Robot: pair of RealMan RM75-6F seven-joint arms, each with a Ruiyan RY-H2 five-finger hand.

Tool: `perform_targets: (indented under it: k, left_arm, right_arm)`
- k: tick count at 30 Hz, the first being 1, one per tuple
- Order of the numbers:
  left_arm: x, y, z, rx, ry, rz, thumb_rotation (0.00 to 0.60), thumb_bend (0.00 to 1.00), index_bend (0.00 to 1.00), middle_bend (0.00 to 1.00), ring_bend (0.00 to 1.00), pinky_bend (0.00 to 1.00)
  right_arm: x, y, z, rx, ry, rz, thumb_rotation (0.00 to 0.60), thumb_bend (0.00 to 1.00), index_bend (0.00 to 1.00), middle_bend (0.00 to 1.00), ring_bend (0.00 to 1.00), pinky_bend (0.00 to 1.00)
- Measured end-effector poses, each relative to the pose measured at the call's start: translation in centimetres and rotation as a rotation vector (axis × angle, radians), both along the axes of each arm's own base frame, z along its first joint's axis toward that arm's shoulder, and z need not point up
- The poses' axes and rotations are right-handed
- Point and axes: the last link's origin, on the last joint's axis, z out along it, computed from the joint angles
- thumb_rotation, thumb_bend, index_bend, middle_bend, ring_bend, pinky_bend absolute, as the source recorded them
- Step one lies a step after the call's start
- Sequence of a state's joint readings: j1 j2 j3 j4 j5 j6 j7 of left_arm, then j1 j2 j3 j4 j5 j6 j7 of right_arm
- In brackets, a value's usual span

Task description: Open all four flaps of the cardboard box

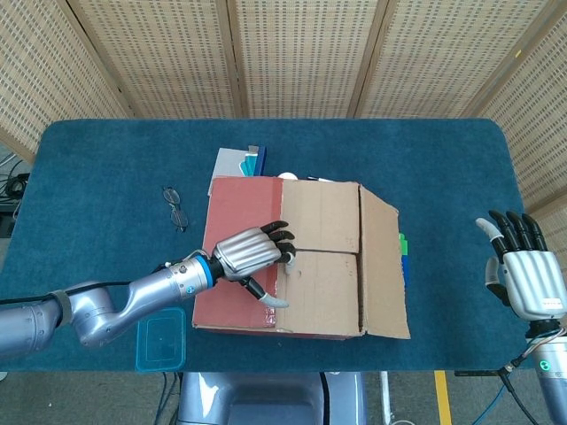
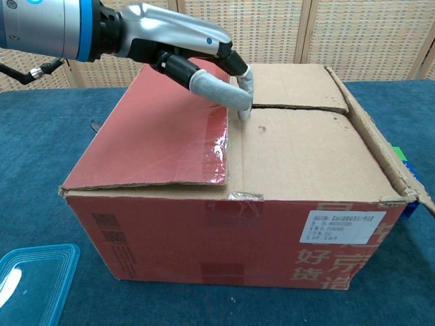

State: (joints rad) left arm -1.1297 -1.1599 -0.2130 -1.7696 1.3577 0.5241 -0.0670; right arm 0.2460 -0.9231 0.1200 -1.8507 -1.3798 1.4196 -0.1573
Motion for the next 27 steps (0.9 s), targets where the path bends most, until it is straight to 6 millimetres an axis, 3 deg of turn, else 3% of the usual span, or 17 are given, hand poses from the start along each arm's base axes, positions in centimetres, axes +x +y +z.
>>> perform_targets:
  k: [14, 27]
  left_arm:
    - [-0.5, 0.3, 1.2, 0.04, -0.012, 0.016, 0.123, 0.08, 0.43, 0.35, 0.17, 0.01]
    - [0.0, 0.2, 4.8, 0.118, -0.071, -0.007, 0.121, 0.08, 0.43, 0.36, 0.19, 0.01]
  right_arm:
    - [0.1, -0.1, 0.2, -0.01, -0.007, 0.005, 0.6, 0.78, 0.13, 0.09, 0.0, 0.0]
    - [0.4, -0.6, 0.1, -0.007, -0.012, 0.012, 0.6, 0.78, 0.13, 0.09, 0.0, 0.0]
